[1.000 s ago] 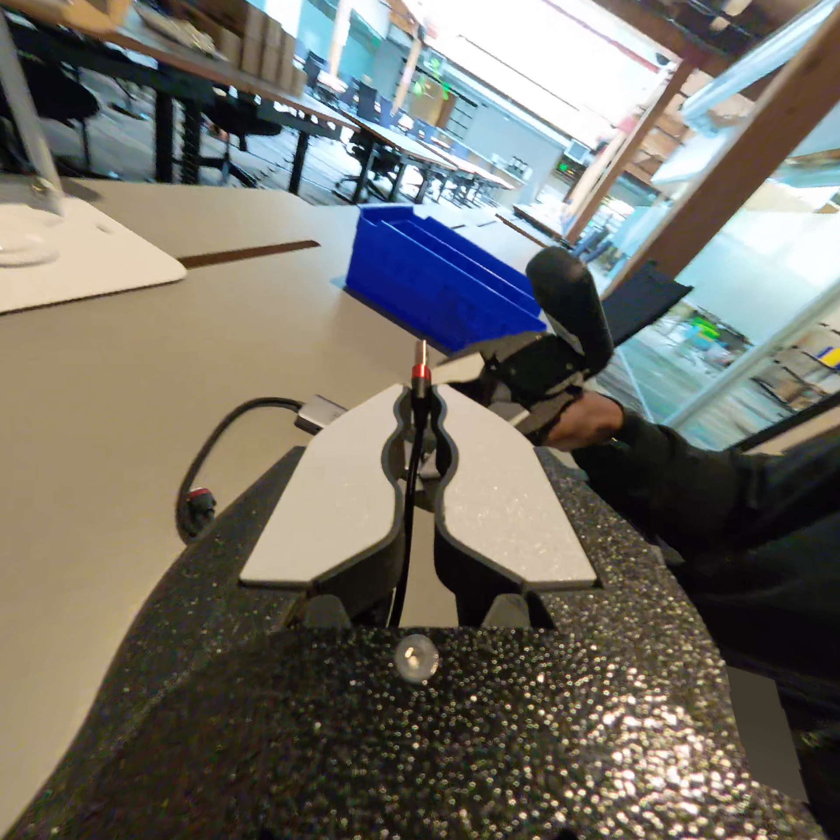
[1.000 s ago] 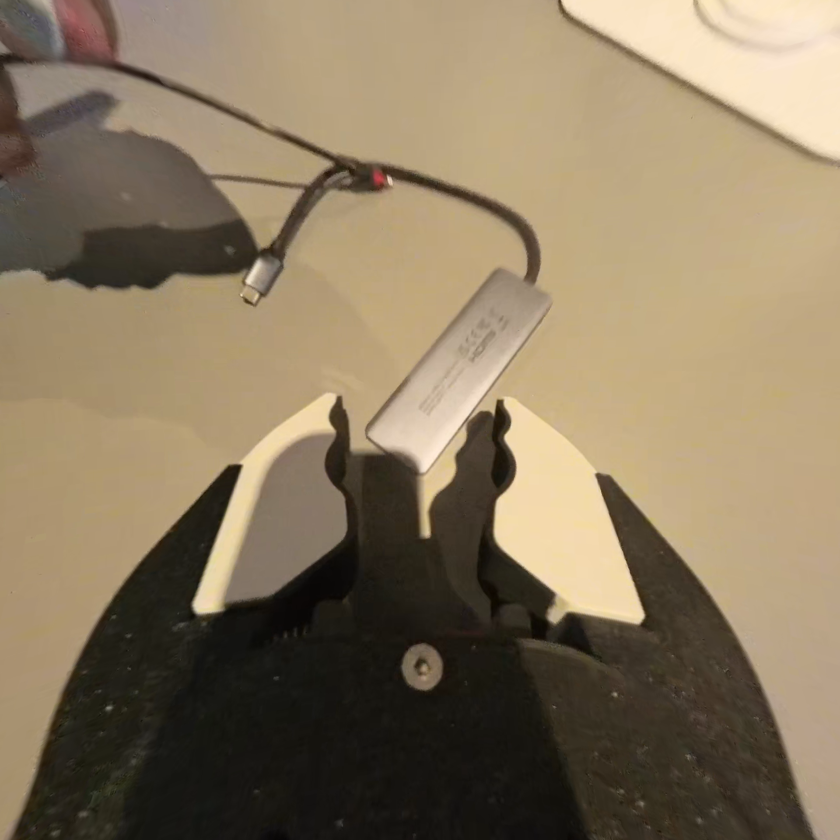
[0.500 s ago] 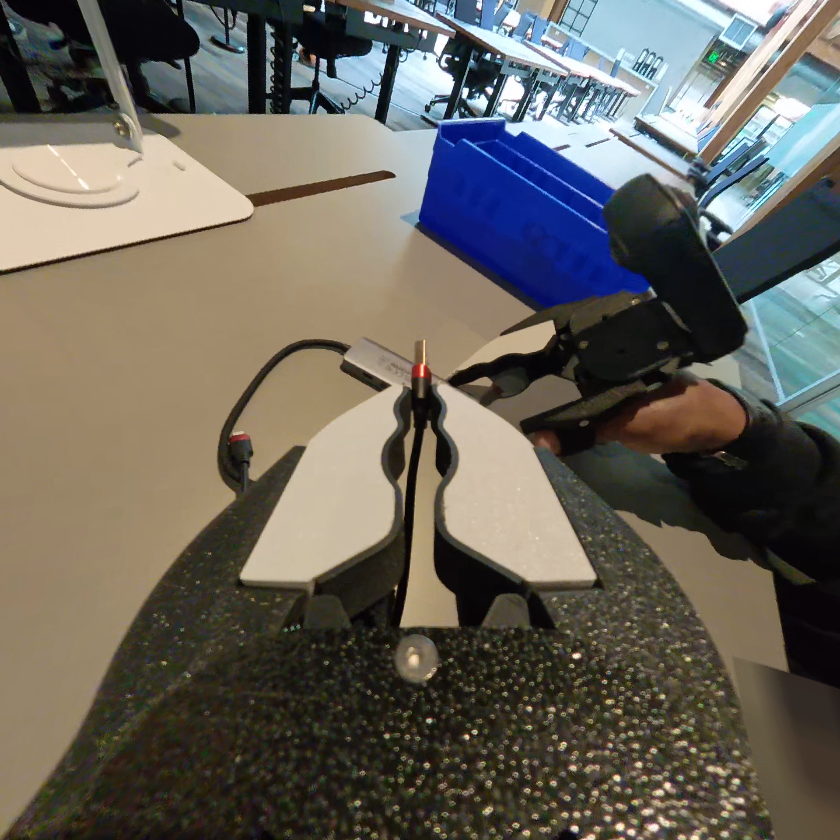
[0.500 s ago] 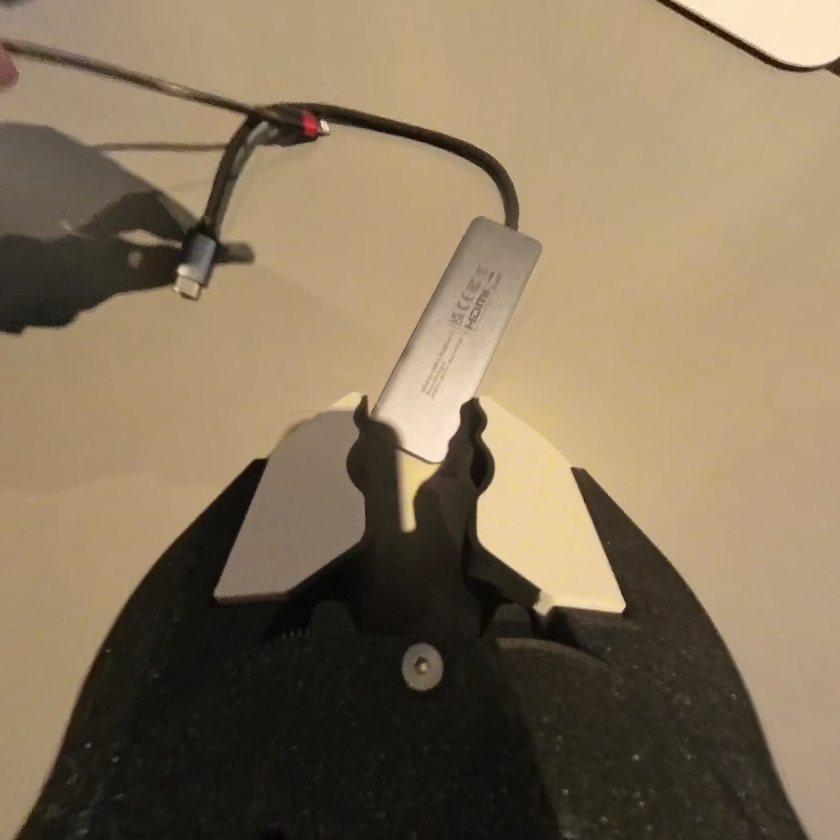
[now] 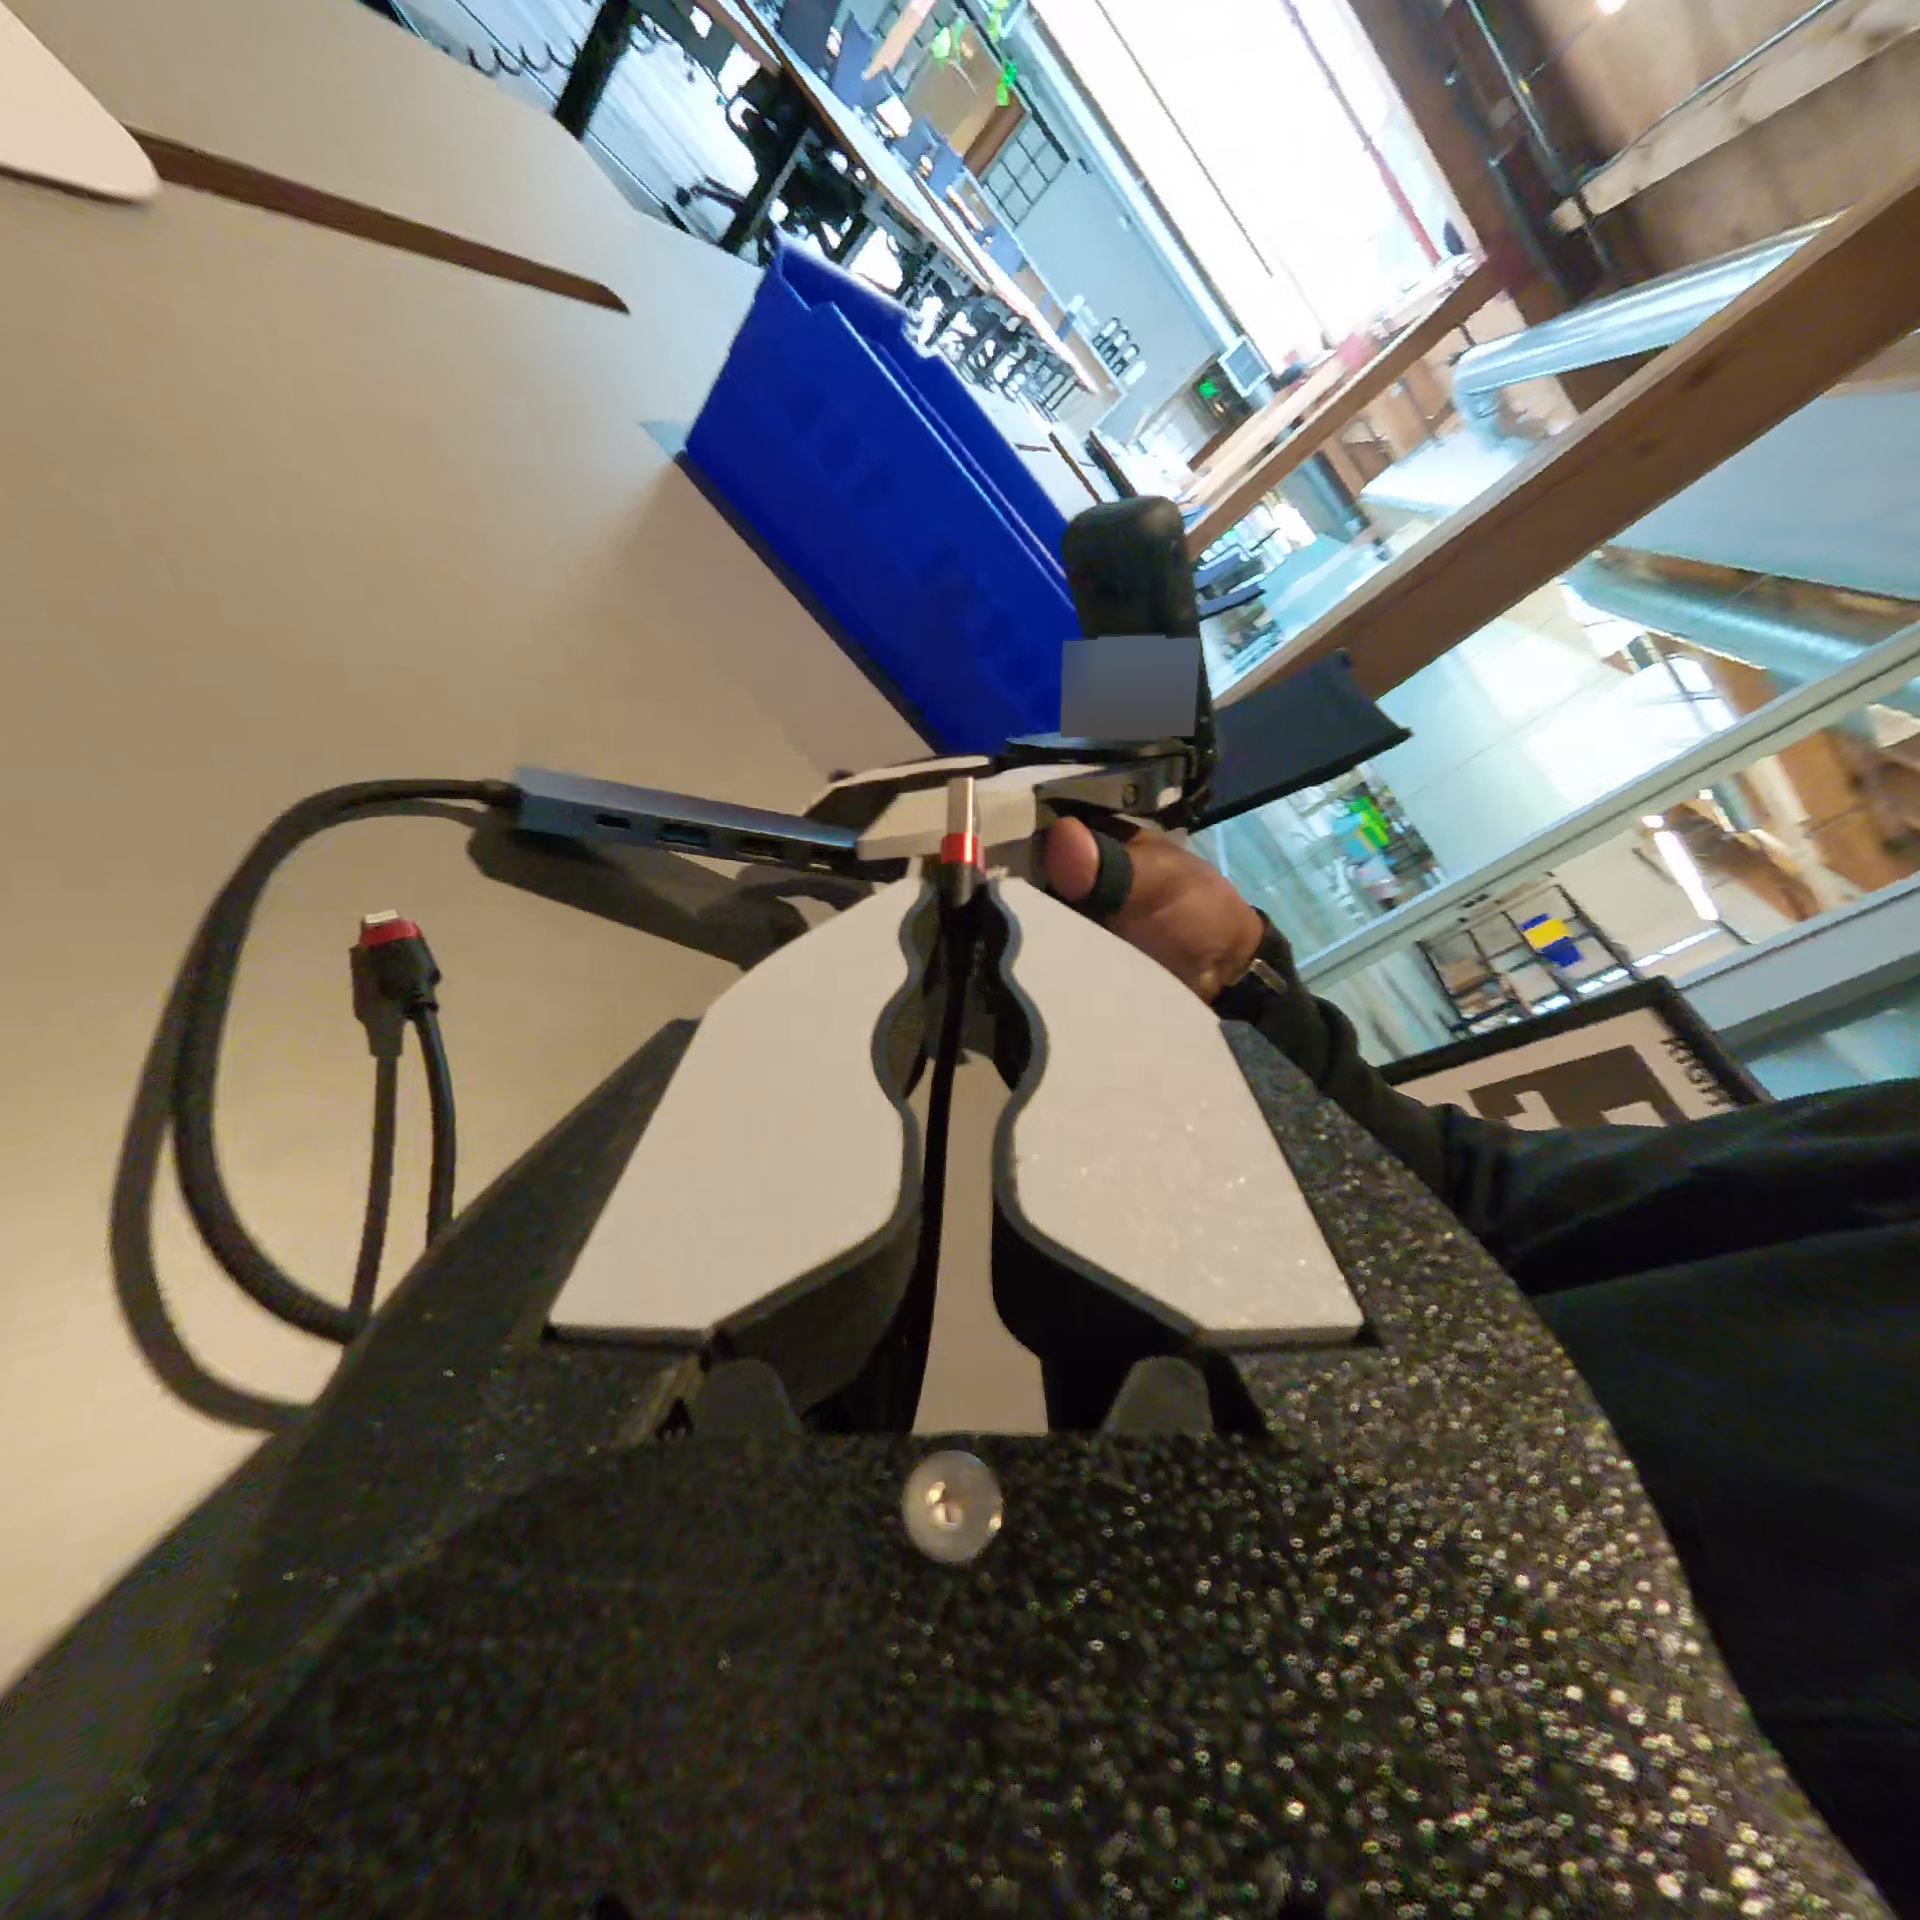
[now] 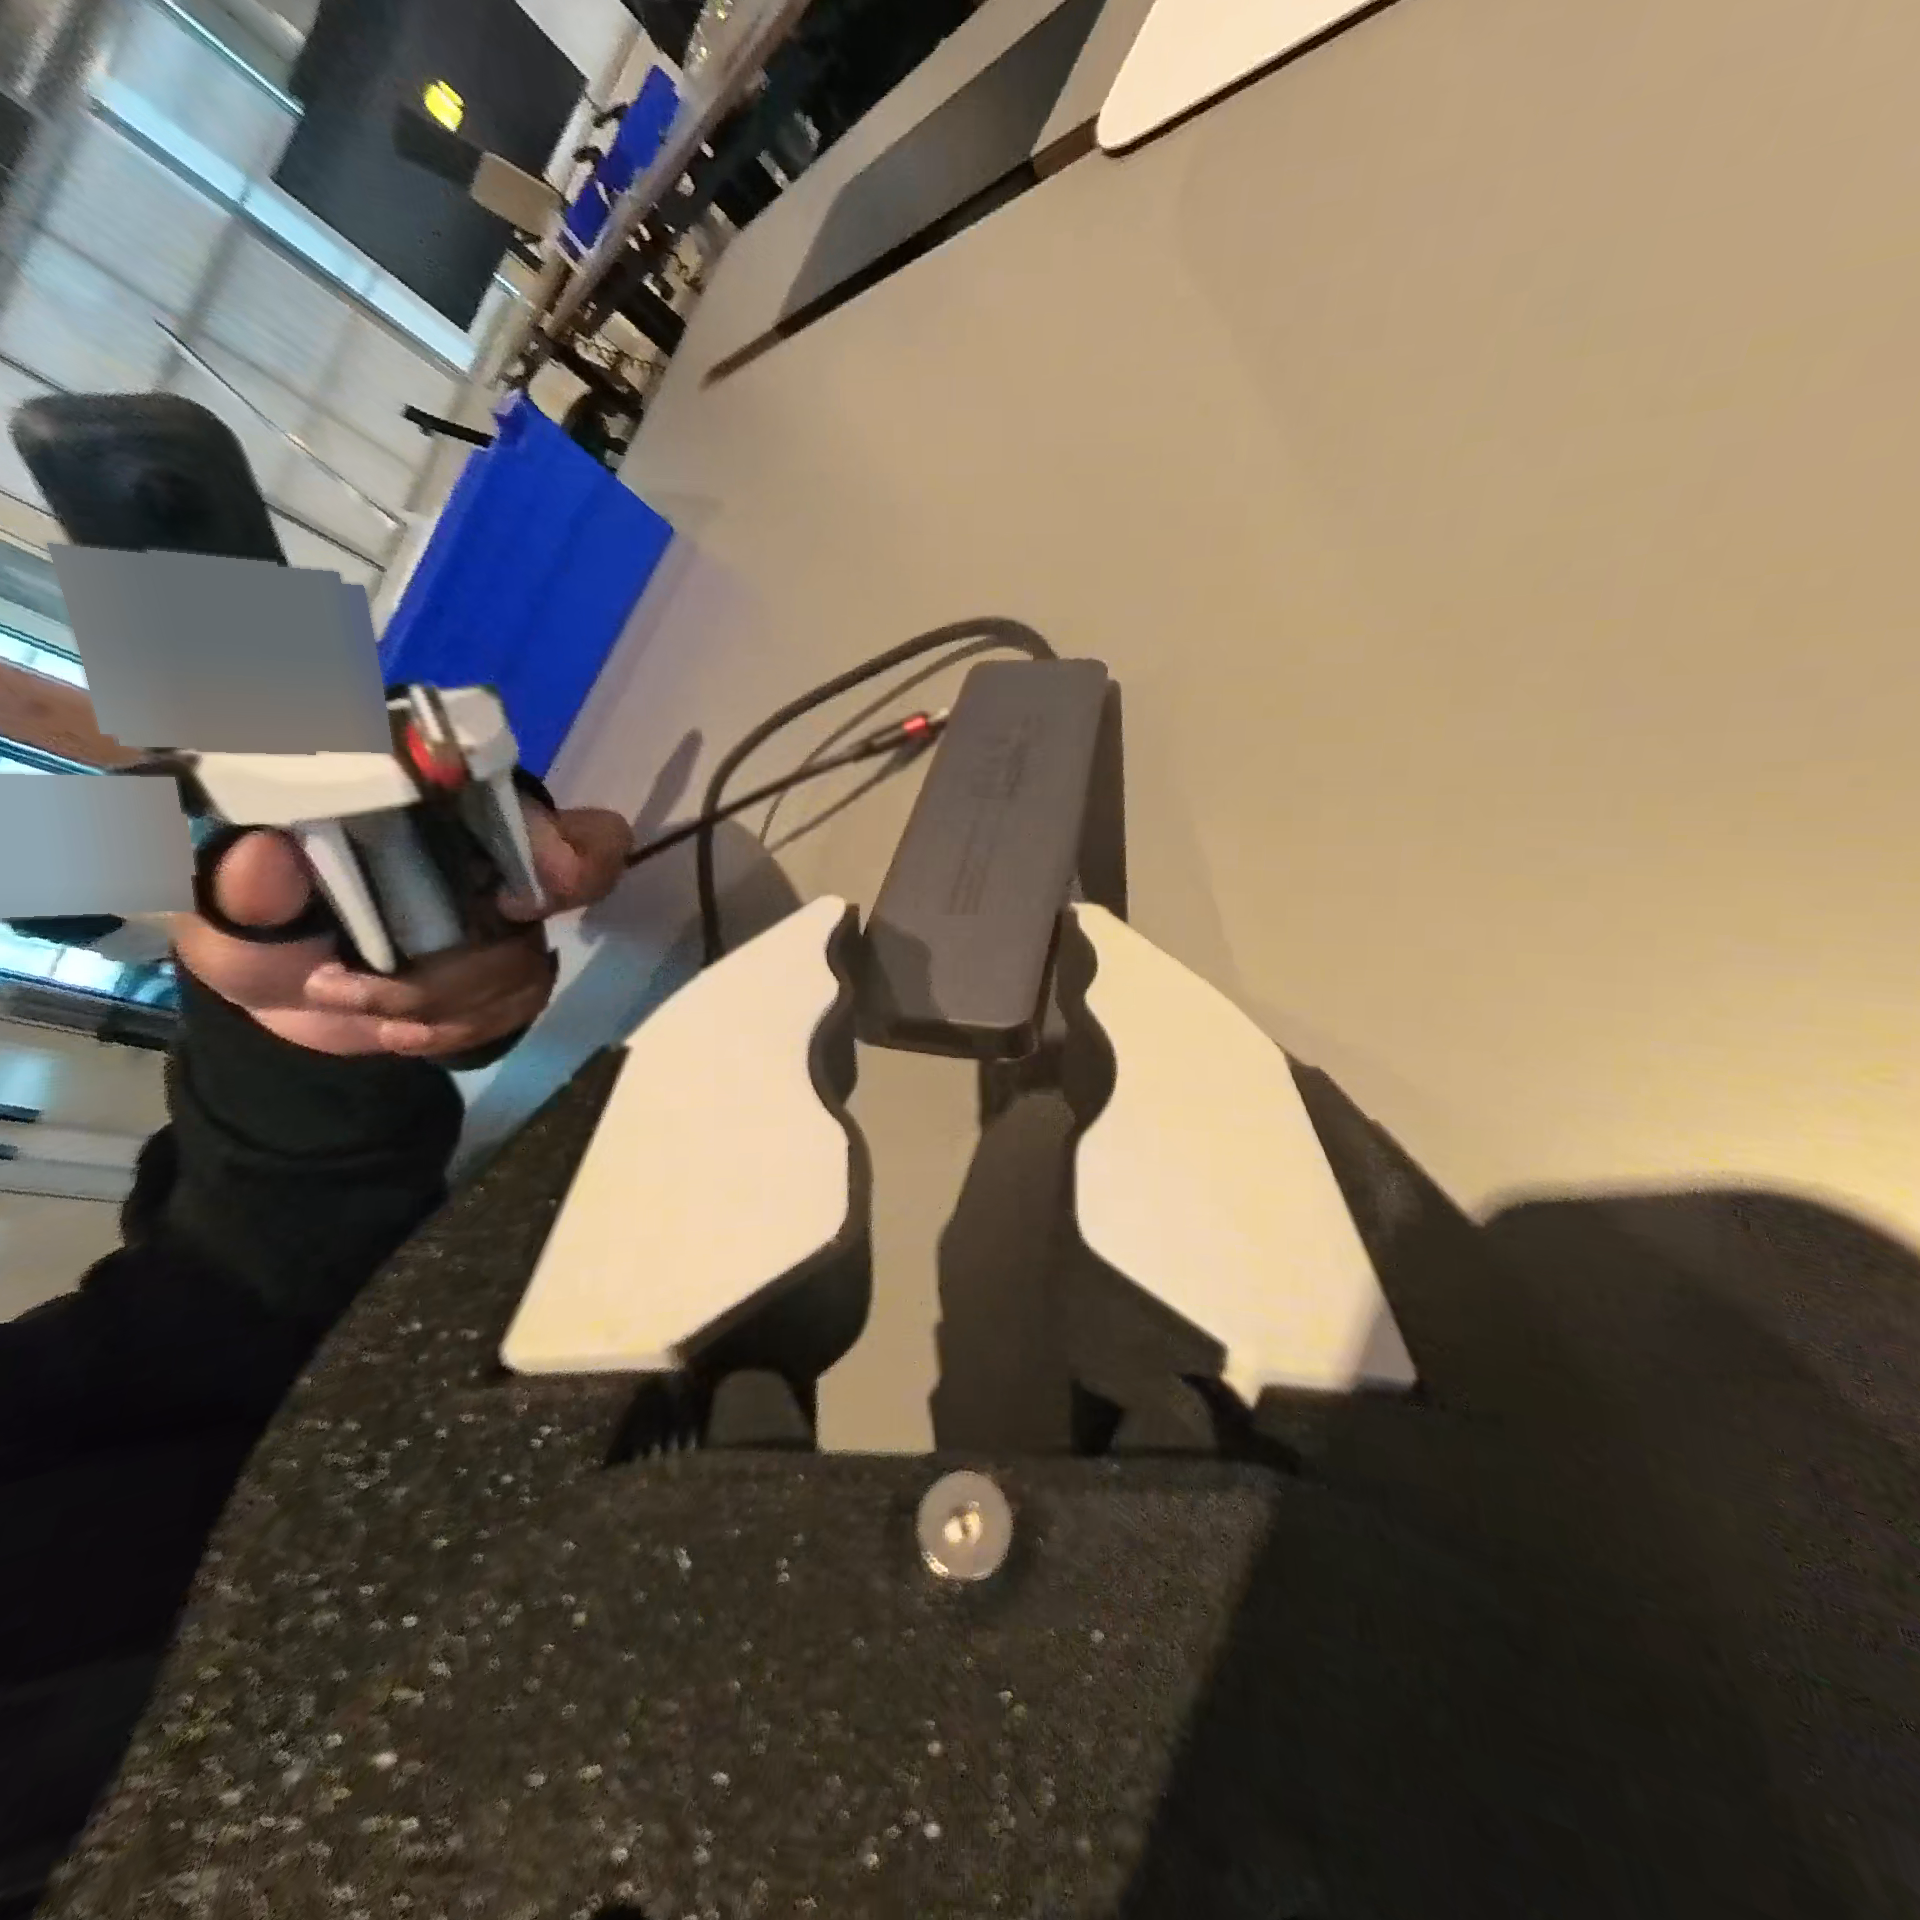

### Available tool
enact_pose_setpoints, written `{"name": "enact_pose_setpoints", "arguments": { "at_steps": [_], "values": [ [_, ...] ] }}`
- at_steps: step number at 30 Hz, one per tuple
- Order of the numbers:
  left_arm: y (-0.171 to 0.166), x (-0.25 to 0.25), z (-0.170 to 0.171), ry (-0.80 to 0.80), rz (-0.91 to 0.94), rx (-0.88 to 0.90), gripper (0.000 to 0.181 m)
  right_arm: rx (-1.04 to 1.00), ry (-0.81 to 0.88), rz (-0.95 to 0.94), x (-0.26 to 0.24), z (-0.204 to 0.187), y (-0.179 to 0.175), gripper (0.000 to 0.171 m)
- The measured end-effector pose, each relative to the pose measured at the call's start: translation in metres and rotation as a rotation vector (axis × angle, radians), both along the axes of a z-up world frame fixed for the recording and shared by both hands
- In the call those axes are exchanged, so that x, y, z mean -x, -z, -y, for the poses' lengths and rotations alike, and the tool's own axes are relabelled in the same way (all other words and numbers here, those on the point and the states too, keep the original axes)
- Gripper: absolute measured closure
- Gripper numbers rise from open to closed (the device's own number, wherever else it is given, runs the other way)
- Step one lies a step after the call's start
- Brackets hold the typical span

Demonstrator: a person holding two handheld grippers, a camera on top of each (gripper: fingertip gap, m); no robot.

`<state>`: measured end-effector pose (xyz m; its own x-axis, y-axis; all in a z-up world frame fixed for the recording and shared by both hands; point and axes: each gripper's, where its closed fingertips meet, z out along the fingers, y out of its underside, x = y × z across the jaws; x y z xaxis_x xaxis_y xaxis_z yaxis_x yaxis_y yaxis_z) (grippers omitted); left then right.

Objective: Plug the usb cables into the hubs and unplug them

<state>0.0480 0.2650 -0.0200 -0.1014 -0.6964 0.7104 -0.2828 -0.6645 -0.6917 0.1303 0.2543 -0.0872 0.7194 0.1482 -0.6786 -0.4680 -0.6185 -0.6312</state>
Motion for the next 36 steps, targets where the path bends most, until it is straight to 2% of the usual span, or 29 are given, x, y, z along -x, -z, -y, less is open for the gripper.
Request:
{"name": "enact_pose_setpoints", "arguments": {
  "at_steps": [1,2,4,5,8,11,14,17,19,20,22,26,28,31,36],
  "values": [
    [0.001,-0.001,0.003,0.012,-0.002,0.015,0.174,-0.004,0.002,-0.016,0.0,0.0,-0.001,0.14],
    [0.002,-0.002,0.006,0.025,0.0,0.03,0.174,-0.05,0.015,-0.049,-0.001,-0.002,-0.007,0.171],
    [0.001,-0.004,0.011,0.051,0.02,0.074,0.174,-0.067,0.016,-0.127,-0.002,-0.002,-0.014,0.171],
    [0.002,-0.005,0.011,0.057,0.023,0.094,0.174,-0.062,0.019,-0.109,-0.004,-0.002,-0.012,0.171],
    [0.008,-0.004,0.006,0.046,0.011,0.075,0.174,-0.071,-0.028,-0.042,0.001,0.0,-0.01,0.171],
    [0.004,0.001,-0.002,0.039,0.026,0.043,0.174,-0.15,-0.158,0.128,0.019,0.003,-0.015,0.17],
    [-0.002,0.009,-0.011,0.018,0.031,-0.034,0.174,-0.184,-0.368,0.38,0.042,0.009,-0.01,0.144],
    [-0.005,0.015,-0.017,0.01,0.033,-0.101,0.174,-0.216,-0.596,0.767,0.051,0.014,0.01,0.122],
    [-0.006,0.018,-0.017,0.017,0.031,-0.131,0.174,-0.207,-0.743,0.949,0.053,0.017,0.025,0.111],
    [-0.006,0.019,-0.017,0.023,0.029,-0.145,0.174,-0.188,-0.789,0.989,0.054,0.018,0.03,0.105],
    [-0.005,0.022,-0.014,0.055,0.016,-0.177,0.174,-0.151,-0.8,0.954,0.059,0.013,0.033,0.104],
    [-0.001,0.035,-0.003,0.16,-0.012,-0.255,0.174,-0.115,-0.691,0.754,0.066,0.0,0.022,0.102],
    [0.003,0.044,0.002,0.21,-0.022,-0.307,0.174,-0.107,-0.654,0.718,0.065,0.0,0.02,0.102],
    [0.011,0.054,0.002,0.242,-0.055,-0.387,0.174,-0.187,-0.726,0.869,0.067,0.007,0.019,0.095],
    [0.015,0.056,-0.015,0.164,-0.067,-0.435,0.174,-0.427,-0.967,1.214,0.077,0.01,0.016,0.095]
  ]
}}
